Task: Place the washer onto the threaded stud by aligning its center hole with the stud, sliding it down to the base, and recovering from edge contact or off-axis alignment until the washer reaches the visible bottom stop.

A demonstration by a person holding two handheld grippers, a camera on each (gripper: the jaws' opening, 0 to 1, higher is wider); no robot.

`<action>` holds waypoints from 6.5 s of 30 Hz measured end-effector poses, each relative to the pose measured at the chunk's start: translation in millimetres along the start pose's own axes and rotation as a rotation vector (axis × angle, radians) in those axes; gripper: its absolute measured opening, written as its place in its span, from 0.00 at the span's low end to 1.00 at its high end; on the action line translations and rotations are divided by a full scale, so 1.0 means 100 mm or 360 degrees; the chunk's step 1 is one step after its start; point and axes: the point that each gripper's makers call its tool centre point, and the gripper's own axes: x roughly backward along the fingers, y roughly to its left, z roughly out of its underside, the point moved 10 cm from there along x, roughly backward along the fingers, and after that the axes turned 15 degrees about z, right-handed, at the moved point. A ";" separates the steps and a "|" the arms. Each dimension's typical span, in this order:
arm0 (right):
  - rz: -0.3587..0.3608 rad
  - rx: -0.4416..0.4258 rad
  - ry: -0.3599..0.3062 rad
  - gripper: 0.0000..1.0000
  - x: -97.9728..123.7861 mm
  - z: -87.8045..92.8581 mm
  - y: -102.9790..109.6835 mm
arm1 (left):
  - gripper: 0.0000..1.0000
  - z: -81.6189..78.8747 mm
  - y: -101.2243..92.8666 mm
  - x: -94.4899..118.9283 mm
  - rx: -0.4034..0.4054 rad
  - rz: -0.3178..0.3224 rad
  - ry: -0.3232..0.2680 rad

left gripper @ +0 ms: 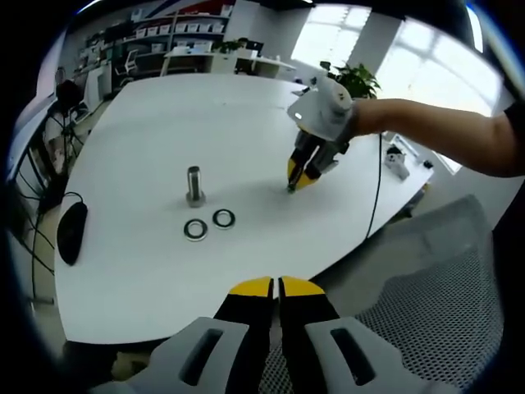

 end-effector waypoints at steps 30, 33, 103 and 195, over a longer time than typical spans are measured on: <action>0.0131 -0.0180 -0.0209 0.26 0.63 -0.21 -0.06 | 0.00 -0.01 -0.01 0.01 -0.0018 0.0010 0.0002; 0.0169 -0.0201 -0.0285 0.26 0.73 -0.31 -0.07 | 0.00 -0.01 -0.01 0.01 -0.0022 0.0012 -0.0001; -0.0014 -0.0347 -0.0553 0.27 0.17 -1.55 -0.04 | 0.00 0.22 -0.17 -0.14 0.0182 0.0378 0.0321; -0.0012 -0.0014 -0.0380 0.23 0.11 -1.65 0.07 | 0.00 0.21 -0.17 -0.13 0.0181 0.0375 0.0320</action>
